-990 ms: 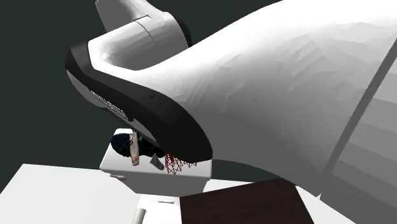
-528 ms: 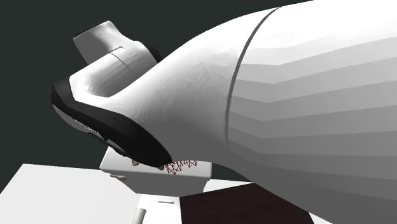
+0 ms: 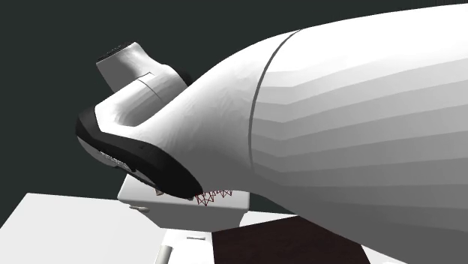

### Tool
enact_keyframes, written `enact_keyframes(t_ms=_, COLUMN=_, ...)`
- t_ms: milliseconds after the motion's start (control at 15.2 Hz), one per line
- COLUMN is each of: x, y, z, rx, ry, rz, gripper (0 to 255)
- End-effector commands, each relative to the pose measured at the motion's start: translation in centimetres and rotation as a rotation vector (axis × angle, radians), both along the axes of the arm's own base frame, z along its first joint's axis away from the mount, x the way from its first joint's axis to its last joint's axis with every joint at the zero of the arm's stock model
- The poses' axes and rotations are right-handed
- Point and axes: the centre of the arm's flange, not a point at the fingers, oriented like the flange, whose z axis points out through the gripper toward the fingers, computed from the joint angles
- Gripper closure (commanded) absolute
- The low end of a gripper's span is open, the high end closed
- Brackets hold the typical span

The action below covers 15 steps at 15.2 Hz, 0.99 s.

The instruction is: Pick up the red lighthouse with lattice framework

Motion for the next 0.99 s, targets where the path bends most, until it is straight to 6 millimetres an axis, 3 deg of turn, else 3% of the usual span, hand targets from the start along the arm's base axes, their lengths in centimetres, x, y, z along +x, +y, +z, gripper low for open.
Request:
enact_keyframes(t_ms=0, x=0.0, y=0.0, z=-0.1, rx=0.0, ry=0.0, rz=0.0, gripper=255)
enact_keyframes(t_ms=462, x=0.0, y=0.0, z=-0.1, rx=0.0, ry=0.0, rz=0.0, gripper=255)
enact_keyframes(t_ms=924, x=0.0, y=0.0, z=3.6, rx=0.0, ry=0.0, rz=0.0, gripper=255)
